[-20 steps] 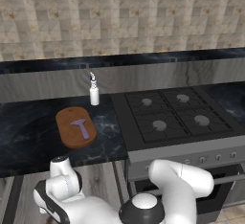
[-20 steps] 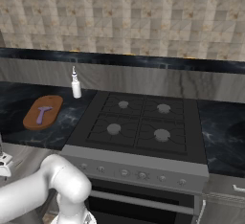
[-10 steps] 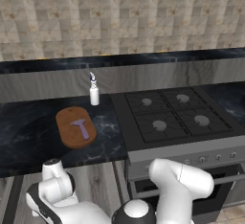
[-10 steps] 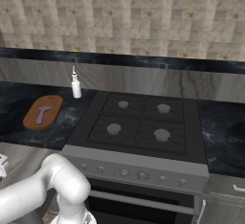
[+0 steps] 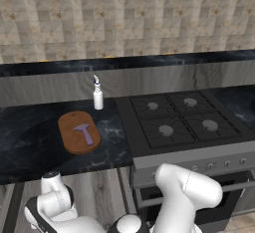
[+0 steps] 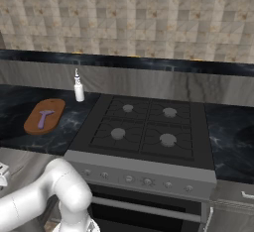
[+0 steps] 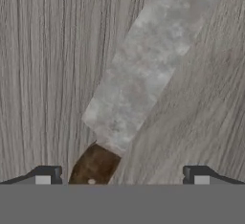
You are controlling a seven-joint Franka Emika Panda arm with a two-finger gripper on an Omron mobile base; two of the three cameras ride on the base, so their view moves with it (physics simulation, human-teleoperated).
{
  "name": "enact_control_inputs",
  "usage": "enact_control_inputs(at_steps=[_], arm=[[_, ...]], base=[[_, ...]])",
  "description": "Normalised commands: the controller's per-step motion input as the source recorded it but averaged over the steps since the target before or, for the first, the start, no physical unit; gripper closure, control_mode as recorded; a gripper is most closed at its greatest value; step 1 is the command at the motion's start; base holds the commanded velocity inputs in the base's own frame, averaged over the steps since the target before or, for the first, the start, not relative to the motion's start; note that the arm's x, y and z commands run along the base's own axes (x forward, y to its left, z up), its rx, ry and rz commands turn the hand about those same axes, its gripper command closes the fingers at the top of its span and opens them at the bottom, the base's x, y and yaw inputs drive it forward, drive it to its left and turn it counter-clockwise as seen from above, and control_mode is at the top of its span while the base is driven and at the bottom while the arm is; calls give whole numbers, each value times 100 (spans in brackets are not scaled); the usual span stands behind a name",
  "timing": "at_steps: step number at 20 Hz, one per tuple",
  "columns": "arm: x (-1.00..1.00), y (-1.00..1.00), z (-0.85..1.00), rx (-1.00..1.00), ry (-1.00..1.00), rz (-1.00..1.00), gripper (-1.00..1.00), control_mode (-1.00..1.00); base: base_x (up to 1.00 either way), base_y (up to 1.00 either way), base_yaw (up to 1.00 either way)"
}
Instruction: Open the drawer on the left and place the cutting tools on the cutting board.
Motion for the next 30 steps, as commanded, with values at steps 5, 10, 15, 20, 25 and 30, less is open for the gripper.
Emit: enact_control_inputs(at_steps=[5,10,15,20,25,30], arm=[[21,16,-12,0,0,0,-100,-100],[4,19,-9,0,0,0,-100,-100],[0,5,-14,0,0,0,-100,-100],[0,0,-15,0,0,0,-100,-100],[0,0,-14,0,0,0,100,-100],[0,0,-8,1,0,0,100,-100]], base=[[0,0,0],[0,0,0],[0,0,0],[0,0,0],[0,0,0],[0,0,0]])
